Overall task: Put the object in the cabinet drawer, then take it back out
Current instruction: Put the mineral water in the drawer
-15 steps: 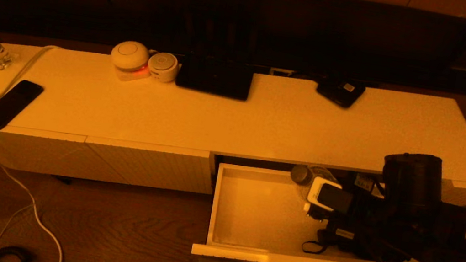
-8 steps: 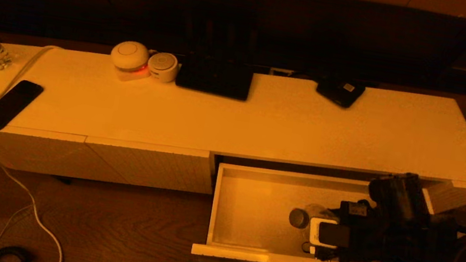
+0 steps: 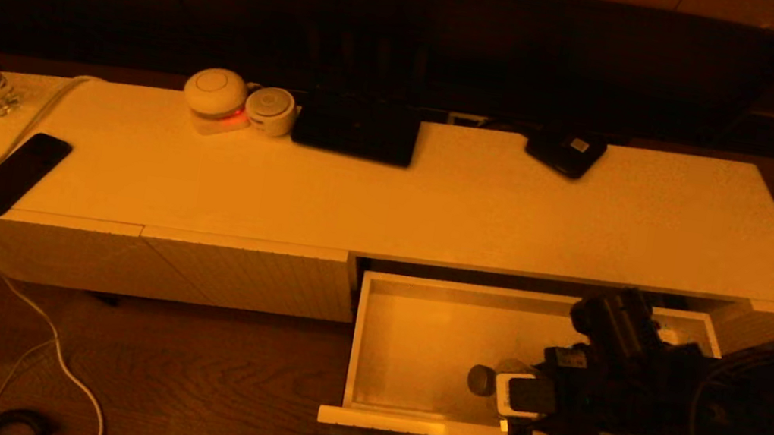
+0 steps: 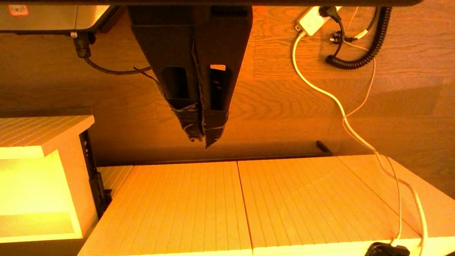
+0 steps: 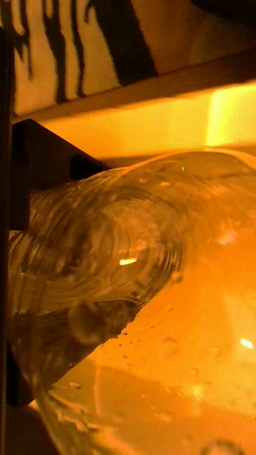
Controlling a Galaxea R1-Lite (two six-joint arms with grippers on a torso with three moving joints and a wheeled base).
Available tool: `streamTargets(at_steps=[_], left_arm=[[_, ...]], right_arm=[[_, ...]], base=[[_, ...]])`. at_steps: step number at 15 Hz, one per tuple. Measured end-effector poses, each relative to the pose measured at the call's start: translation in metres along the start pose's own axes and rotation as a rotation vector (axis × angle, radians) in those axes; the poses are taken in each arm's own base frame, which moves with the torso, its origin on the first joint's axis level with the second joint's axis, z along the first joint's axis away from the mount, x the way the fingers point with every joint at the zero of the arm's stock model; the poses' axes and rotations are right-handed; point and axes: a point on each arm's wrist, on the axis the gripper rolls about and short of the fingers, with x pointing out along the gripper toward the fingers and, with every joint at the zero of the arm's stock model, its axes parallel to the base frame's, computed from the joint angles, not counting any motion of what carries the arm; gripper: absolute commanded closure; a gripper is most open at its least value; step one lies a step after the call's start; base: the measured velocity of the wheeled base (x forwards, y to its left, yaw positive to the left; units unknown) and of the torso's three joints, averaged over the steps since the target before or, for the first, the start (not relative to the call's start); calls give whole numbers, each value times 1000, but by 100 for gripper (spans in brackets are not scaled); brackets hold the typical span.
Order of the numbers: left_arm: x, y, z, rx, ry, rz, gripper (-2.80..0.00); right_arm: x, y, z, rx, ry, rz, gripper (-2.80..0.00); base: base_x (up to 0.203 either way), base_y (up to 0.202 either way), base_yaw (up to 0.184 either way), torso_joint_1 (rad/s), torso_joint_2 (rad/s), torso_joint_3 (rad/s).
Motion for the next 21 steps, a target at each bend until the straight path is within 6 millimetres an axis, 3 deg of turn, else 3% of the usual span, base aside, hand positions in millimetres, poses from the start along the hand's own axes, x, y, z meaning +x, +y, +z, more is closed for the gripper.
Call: streamTargets(at_steps=[7,21], left_arm=[[0,0,0,0,0,0,0],[0,0,0,0,0,0,0]], right_arm=[[30,-10,17,5,-15,20,0],[31,-22,22,4,-13,-24,0]], base=[[0,0,0,0,0,0],[0,0,0,0,0,0]])
